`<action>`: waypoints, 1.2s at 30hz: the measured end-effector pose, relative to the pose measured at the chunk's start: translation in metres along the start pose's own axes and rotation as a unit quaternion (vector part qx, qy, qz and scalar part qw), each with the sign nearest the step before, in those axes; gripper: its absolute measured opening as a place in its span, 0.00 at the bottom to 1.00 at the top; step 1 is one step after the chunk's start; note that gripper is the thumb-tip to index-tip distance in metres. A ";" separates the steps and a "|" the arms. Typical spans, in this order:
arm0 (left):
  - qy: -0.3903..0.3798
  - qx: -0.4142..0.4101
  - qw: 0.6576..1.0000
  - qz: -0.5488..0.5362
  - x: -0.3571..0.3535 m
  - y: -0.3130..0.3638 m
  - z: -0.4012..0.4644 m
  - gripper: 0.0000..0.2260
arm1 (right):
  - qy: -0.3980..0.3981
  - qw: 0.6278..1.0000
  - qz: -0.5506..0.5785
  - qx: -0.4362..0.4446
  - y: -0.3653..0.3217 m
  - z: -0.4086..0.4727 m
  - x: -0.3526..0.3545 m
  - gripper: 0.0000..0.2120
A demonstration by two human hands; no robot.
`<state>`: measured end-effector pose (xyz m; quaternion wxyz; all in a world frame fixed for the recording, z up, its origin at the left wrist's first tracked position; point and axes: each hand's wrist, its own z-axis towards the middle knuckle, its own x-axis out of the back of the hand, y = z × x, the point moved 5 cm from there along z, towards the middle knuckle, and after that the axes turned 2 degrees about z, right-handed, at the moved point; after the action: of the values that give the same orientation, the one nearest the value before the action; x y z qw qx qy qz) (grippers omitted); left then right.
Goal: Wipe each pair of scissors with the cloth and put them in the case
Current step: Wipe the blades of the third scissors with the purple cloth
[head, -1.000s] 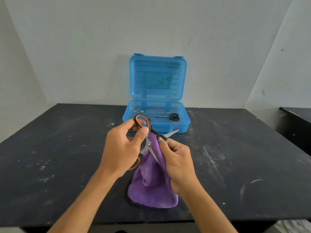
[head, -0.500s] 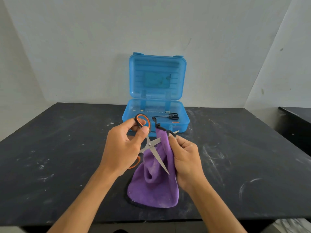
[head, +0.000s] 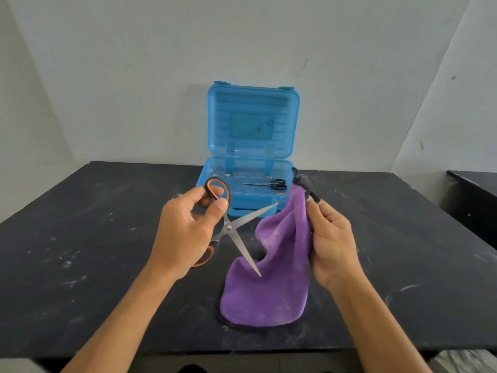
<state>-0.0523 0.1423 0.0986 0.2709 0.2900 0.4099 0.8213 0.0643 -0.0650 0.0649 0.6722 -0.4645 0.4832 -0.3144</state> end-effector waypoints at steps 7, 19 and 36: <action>-0.069 -0.001 0.997 0.017 -0.006 0.005 0.005 0.07 | -0.112 0.993 -0.023 0.007 -0.009 -0.001 -0.019 0.09; -0.093 -0.018 0.994 0.059 -0.002 0.015 0.013 0.05 | -0.128 0.992 0.006 -0.001 0.006 -0.010 -0.029 0.11; -0.006 -0.026 0.999 0.039 -0.009 0.015 0.011 0.04 | -0.099 0.976 0.166 -0.102 0.019 -0.018 -0.040 0.18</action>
<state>-0.0416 0.1343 0.1144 0.2486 0.3032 0.3754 0.8399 0.0328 -0.0287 0.0598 0.7088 -0.4725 0.5142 -0.0996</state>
